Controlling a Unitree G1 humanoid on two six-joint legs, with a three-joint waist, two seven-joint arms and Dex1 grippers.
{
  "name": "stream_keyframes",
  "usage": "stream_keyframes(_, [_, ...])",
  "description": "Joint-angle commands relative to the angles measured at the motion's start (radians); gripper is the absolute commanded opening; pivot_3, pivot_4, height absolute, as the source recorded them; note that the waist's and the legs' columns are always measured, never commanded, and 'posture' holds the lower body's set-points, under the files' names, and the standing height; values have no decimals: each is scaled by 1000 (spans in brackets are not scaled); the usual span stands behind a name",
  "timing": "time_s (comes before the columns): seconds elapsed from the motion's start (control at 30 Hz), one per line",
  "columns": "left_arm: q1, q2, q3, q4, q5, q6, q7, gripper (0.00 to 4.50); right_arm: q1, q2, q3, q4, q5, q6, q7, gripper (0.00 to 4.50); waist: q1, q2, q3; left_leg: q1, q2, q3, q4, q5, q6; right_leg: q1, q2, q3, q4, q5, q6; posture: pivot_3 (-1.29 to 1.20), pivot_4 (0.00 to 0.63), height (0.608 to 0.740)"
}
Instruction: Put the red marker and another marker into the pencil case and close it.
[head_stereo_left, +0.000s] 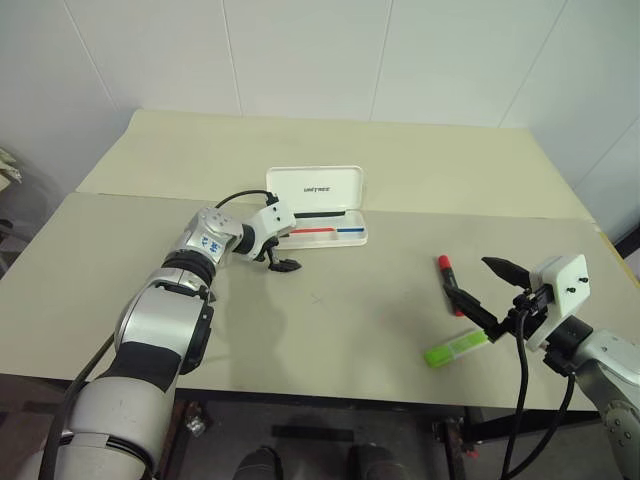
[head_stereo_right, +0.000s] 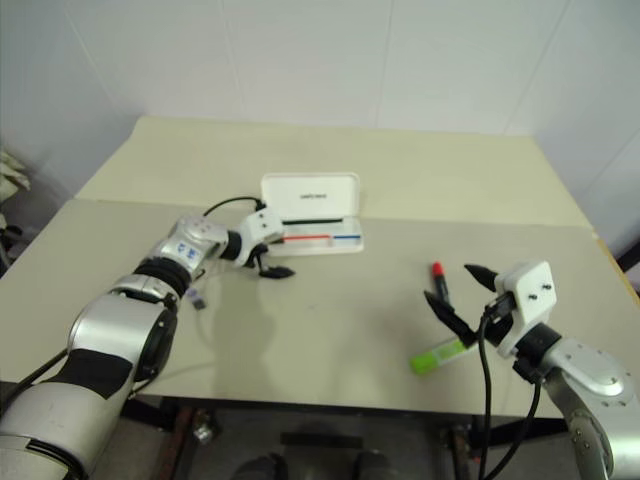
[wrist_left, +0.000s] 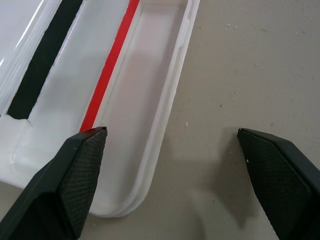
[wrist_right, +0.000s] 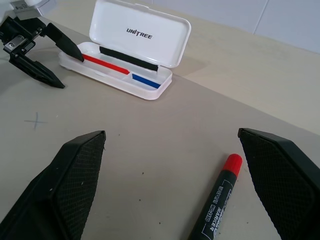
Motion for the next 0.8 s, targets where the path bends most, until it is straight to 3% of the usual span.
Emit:
stream_keyframes(0.03, [-23,-7,-18,-6,30,5,28,4468,-11,-5,-37,-25,13,-7,-10,4500,0,0,0,0,0,0,0,0,0,0,0,0,0,0,0,0,150,740])
stream_keyframes(0.77, [-62,18,-14,-6,40,1,113,4468,-18,0,-41,-19,10,0,-24,4500,0,0,0,0,0,0,0,0,0,0,1,0,0,0,1,0,150,740])
stream_keyframes(0.8, [-60,16,-15,-6,41,5,115,4285,-22,-1,-40,-17,9,1,-24,4500,0,0,0,0,0,0,1,0,0,0,1,0,0,0,1,0,150,740])
